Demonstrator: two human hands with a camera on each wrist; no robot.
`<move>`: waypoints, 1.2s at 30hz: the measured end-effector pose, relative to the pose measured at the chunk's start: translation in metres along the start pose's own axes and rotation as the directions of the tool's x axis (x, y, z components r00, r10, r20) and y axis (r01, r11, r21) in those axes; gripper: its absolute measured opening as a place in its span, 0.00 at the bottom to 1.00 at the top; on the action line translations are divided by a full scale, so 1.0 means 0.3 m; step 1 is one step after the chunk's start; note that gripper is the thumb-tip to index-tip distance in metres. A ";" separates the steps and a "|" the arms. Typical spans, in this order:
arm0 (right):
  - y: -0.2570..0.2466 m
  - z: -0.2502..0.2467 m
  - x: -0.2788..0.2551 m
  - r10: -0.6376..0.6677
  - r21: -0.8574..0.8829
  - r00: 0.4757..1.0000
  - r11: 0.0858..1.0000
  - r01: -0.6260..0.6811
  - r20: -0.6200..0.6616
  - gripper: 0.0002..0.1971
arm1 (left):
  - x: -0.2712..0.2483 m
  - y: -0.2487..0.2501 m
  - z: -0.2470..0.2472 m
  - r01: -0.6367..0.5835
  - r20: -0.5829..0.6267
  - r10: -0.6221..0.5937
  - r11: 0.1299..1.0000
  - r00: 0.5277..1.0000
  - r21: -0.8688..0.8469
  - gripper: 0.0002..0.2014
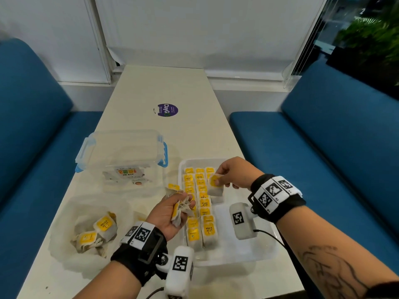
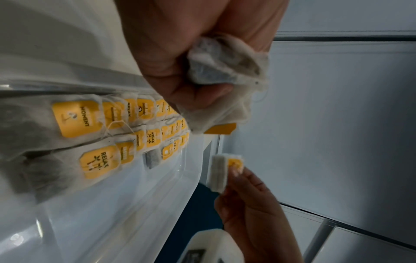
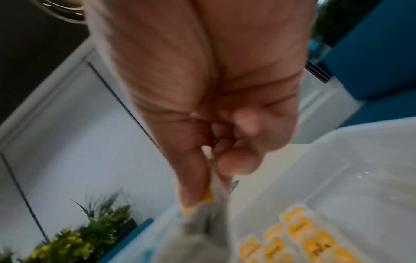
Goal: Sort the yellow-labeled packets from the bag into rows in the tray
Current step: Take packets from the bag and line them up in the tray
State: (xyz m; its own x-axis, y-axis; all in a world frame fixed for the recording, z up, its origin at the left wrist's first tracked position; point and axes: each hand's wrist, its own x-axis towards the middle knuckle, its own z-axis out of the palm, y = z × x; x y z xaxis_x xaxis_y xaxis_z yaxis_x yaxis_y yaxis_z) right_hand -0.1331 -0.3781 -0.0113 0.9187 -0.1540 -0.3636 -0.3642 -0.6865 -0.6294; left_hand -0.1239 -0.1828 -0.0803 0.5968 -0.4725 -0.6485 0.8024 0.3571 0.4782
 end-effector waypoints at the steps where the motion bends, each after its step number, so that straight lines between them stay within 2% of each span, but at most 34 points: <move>1: 0.014 0.006 0.005 0.028 -0.035 0.999 0.999 -0.029 -0.021 0.04 | -0.001 -0.001 -0.001 0.000 0.000 0.000 1.000 1.000 -0.001 0.06; 3: 0.037 0.019 0.014 0.057 -0.087 0.998 0.994 -0.061 -0.040 0.05 | -0.004 -0.001 -0.004 -0.004 0.002 0.004 1.000 1.000 -0.002 0.07; 7: 0.064 0.031 0.035 0.141 -0.133 0.990 0.981 -0.138 0.014 0.07 | -0.011 0.006 -0.009 -0.011 0.006 0.011 1.000 1.000 -0.002 0.09; 9: 0.066 0.031 0.048 0.167 -0.239 0.986 0.958 -0.157 0.021 0.06 | -0.010 0.006 -0.006 -0.015 -0.004 0.015 1.000 1.000 0.005 0.09; 12: 0.064 0.042 0.060 0.198 -0.411 0.978 0.899 -0.154 0.065 0.16 | -0.009 0.000 -0.001 -0.004 -0.004 0.004 1.000 1.000 0.011 0.07; 15: 0.084 0.073 0.077 0.213 -0.478 0.965 0.870 -0.118 0.151 0.15 | -0.007 -0.005 0.008 -0.015 -0.011 0.015 1.000 1.000 0.003 0.06; 23: 0.108 0.138 0.152 0.236 -0.524 0.949 0.846 -0.095 0.210 0.20 | 0.003 -0.015 0.004 -0.023 -0.026 0.022 1.000 0.999 -0.011 0.04; 26: 0.114 0.141 0.176 0.239 -0.466 0.948 0.877 -0.117 0.211 0.14 | 0.003 -0.014 0.004 -0.026 -0.029 0.025 0.999 0.999 -0.025 0.06; 27: 0.116 0.141 0.181 0.235 -0.443 0.952 0.887 -0.129 0.194 0.11 | 0.004 -0.013 0.004 -0.026 -0.031 0.025 0.999 0.999 -0.026 0.07; 36: 0.132 0.148 0.188 0.158 -0.379 0.987 0.914 -0.145 0.003 0.20 | 0.014 -0.022 0.009 0.006 0.020 -0.007 1.000 1.000 0.029 0.03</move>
State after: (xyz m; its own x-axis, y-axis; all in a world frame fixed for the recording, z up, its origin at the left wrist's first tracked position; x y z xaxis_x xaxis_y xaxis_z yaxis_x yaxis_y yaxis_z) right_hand -0.1027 -0.3825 -0.0873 0.8490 -0.2584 -0.4609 -0.4086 -0.8742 -0.2624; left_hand -0.1267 -0.1892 -0.0845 0.5913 -0.4913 -0.6395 0.8059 0.3309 0.4909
